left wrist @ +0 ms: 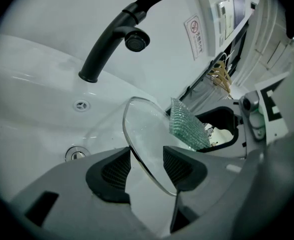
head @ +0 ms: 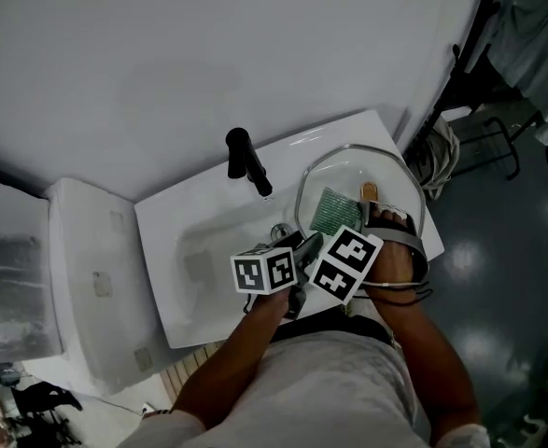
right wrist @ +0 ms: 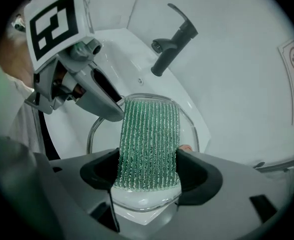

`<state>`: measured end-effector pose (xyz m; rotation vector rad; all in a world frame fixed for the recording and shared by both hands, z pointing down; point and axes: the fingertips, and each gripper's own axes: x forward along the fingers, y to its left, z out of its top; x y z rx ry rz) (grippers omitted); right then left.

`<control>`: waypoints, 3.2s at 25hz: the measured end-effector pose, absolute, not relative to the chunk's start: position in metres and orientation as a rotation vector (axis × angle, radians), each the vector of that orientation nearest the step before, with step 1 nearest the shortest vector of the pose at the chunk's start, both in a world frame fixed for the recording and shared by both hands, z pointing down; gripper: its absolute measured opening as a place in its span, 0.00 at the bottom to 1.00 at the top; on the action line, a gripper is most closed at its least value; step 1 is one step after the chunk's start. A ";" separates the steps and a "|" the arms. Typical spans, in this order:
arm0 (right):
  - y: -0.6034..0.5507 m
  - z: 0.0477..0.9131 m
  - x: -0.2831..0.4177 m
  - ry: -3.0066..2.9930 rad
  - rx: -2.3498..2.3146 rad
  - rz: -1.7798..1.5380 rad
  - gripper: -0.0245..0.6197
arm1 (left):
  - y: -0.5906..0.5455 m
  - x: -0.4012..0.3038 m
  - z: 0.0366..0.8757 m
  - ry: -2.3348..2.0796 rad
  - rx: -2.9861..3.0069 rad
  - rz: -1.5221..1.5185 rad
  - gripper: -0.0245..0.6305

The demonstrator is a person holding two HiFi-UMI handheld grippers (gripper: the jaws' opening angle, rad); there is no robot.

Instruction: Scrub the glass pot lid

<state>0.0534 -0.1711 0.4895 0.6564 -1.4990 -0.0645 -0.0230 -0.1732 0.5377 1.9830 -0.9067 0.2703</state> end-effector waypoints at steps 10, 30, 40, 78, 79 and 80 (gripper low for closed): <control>-0.190 0.475 0.069 -1.757 0.662 0.224 0.58 | -0.173 -0.023 0.538 -0.896 1.977 0.275 0.37; -0.233 0.488 0.132 -2.091 0.596 0.983 0.58 | -0.174 -0.022 0.537 -0.920 1.955 0.299 0.37; -0.259 0.489 0.159 -2.122 0.692 1.154 0.58 | -0.174 -0.021 0.537 -0.917 1.945 0.300 0.37; -0.116 0.504 0.080 -1.963 0.885 0.114 0.58 | -0.174 -0.021 0.535 -0.934 1.963 0.295 0.36; -0.114 0.507 0.080 -1.965 0.879 0.121 0.58 | -0.174 -0.021 0.535 -0.934 1.963 0.295 0.37; -0.113 0.509 0.081 -1.969 0.873 0.128 0.58 | -0.174 -0.021 0.535 -0.933 1.963 0.295 0.36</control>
